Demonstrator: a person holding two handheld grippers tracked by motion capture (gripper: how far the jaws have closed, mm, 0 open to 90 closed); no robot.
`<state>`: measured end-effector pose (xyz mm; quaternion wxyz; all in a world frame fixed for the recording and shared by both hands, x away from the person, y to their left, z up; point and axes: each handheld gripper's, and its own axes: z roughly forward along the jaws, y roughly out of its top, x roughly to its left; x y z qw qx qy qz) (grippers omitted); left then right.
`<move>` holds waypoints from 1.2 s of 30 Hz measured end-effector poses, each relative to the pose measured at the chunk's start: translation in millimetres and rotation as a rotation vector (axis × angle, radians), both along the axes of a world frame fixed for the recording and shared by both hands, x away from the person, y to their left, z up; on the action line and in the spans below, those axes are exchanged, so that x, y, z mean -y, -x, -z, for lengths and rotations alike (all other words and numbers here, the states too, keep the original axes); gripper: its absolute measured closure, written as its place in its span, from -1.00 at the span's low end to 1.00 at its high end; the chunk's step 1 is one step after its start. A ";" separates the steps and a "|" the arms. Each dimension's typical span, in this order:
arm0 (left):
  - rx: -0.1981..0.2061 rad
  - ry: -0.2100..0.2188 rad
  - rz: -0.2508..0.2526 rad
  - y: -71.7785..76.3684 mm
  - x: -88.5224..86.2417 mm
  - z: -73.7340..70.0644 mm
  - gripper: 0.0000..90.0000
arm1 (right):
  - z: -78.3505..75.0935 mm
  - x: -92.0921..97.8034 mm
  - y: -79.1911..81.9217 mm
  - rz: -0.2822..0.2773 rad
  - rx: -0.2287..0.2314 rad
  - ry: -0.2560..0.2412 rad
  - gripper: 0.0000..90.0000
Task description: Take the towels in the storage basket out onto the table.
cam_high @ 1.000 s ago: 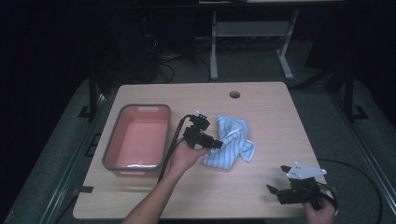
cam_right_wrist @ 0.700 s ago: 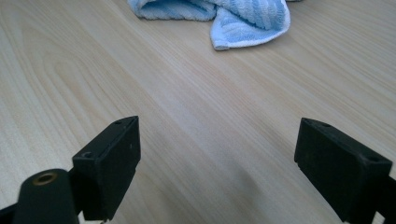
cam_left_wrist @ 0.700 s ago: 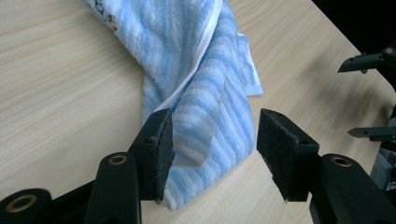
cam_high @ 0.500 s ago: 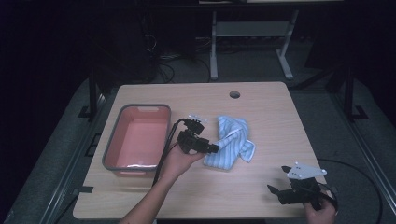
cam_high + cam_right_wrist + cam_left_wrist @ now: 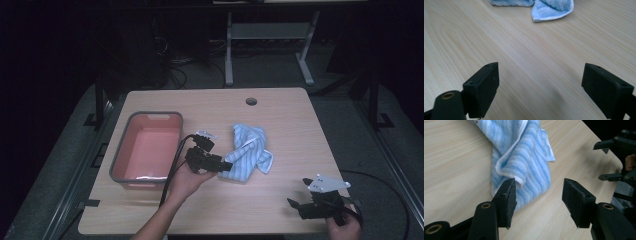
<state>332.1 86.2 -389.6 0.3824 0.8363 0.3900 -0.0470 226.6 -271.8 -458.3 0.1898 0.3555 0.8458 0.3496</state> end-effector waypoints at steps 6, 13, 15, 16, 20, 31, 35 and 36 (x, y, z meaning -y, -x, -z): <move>0.008 0.016 0.011 8.9 -2.2 1.3 -0.03 | 0.1 0.4 -0.1 0.002 0.000 -0.001 -0.69; 0.014 0.035 0.026 23.2 -5.0 4.2 -0.07 | 0.1 0.6 0.4 0.003 0.000 0.002 -0.69; 0.012 0.036 0.025 24.7 -6.0 4.6 -0.07 | 0.1 0.7 0.4 0.003 0.000 0.002 -0.69; 0.014 0.034 0.022 26.0 -7.2 5.3 -0.07 | 0.2 0.7 0.3 0.004 0.000 0.003 -0.69; 0.011 0.049 0.020 30.8 -12.2 8.7 -0.07 | 0.5 0.2 0.4 0.003 -0.001 0.002 -0.69; 0.027 0.062 0.025 52.1 -23.1 15.0 -0.11 | 0.9 -1.0 0.2 -0.003 -0.003 0.006 -0.69; 0.032 0.064 0.033 60.1 -26.3 16.5 -0.13 | 0.8 -1.1 0.8 -0.001 -0.001 0.005 -0.69; 0.033 0.068 0.033 62.1 -27.1 16.8 -0.15 | 0.8 -1.3 1.1 -0.001 -0.003 0.008 -0.69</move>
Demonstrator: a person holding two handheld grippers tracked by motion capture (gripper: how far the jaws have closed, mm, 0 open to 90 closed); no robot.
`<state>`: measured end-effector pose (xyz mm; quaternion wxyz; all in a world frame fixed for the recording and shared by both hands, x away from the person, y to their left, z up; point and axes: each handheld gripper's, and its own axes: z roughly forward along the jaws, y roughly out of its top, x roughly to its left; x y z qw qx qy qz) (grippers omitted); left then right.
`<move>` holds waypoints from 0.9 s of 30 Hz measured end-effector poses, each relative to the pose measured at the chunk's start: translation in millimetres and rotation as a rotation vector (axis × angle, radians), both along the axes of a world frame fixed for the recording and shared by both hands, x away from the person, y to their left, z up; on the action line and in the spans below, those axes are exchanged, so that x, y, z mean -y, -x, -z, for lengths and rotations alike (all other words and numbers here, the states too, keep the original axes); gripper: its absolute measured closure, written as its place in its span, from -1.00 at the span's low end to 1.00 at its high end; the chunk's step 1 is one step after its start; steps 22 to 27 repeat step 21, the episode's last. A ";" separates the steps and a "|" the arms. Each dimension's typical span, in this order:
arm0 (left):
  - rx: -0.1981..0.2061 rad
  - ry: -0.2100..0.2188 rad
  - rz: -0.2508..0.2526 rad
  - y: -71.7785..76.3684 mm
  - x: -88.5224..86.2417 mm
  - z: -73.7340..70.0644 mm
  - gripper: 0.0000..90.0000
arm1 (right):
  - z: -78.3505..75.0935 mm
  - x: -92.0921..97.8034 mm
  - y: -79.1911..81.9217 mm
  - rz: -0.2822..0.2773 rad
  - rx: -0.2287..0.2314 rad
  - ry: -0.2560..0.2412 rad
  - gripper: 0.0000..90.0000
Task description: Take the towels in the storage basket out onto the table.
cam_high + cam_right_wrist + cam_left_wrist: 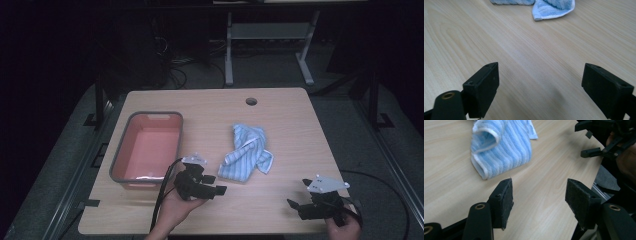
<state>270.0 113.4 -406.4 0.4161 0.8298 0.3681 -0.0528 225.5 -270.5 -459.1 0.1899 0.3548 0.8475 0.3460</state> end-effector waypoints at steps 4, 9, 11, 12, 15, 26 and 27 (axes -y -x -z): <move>0.002 0.010 0.003 7.6 -2.6 2.6 -0.16 | -0.5 -1.1 0.9 0.000 0.000 0.001 -0.69; 0.006 0.017 0.001 16.5 -7.0 7.3 -0.17 | -0.6 -2.0 1.7 -0.001 0.002 0.002 -0.69; 0.013 0.019 -0.004 19.6 -8.8 9.2 -0.18 | -0.4 -2.6 2.0 -0.002 0.002 0.004 -0.69; 0.012 0.022 -0.005 21.2 -9.7 10.4 -0.19 | -0.4 -2.9 2.2 -0.001 0.001 0.006 -0.69; 0.019 0.020 -0.016 25.9 -12.6 15.4 -0.23 | -0.3 -4.5 2.5 -0.005 0.003 0.005 -0.69; 0.068 0.000 -0.030 33.7 -12.5 17.8 -0.28 | -1.3 -5.5 5.4 -0.005 0.005 0.000 -0.69; 0.068 0.000 -0.030 33.7 -12.5 17.8 -0.28 | -1.3 -5.5 5.4 -0.005 0.005 0.000 -0.69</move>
